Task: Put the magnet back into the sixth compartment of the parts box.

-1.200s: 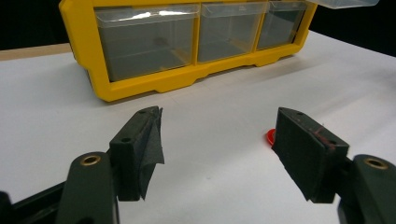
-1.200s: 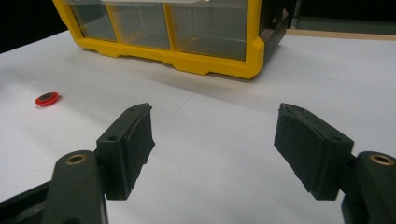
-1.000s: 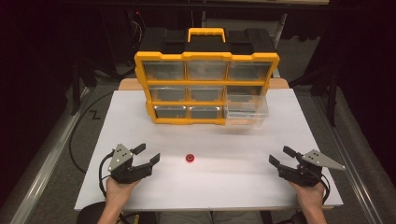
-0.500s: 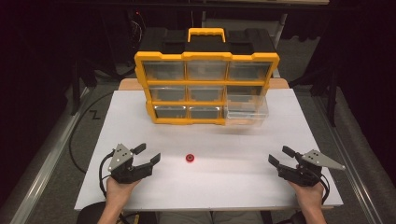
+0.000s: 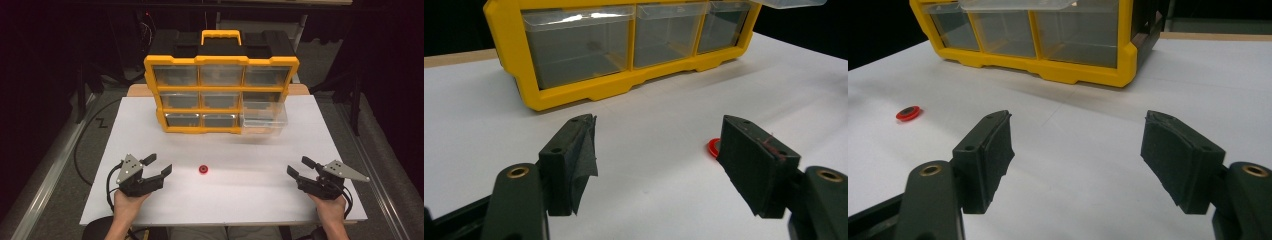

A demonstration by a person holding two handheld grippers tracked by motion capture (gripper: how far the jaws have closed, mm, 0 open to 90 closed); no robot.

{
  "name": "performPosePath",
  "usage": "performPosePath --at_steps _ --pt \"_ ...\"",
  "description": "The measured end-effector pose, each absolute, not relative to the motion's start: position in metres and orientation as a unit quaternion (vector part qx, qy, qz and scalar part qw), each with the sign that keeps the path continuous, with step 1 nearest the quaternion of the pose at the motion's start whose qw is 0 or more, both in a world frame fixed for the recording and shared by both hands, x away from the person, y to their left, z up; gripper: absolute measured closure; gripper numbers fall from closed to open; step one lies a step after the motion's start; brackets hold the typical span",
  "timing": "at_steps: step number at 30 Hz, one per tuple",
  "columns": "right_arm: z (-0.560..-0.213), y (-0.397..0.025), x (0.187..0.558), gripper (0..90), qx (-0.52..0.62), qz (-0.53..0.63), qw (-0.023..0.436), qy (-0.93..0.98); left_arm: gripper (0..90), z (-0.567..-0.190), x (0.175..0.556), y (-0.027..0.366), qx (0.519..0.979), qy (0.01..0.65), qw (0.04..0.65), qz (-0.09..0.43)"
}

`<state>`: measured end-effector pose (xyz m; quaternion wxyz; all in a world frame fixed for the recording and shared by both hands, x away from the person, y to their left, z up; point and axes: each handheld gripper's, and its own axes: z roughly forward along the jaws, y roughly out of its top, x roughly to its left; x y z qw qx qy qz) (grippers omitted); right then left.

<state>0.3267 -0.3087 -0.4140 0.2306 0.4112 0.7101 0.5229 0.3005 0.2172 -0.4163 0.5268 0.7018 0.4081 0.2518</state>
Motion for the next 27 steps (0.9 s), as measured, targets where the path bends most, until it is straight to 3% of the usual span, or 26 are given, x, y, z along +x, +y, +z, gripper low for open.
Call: performPosePath --at_steps 27 --pt "-0.4111 -0.3010 0.3273 30.3 0.401 0.529 0.224 0.714 31.3 -0.4169 0.2989 0.2143 0.709 0.400 0.520 0.260"
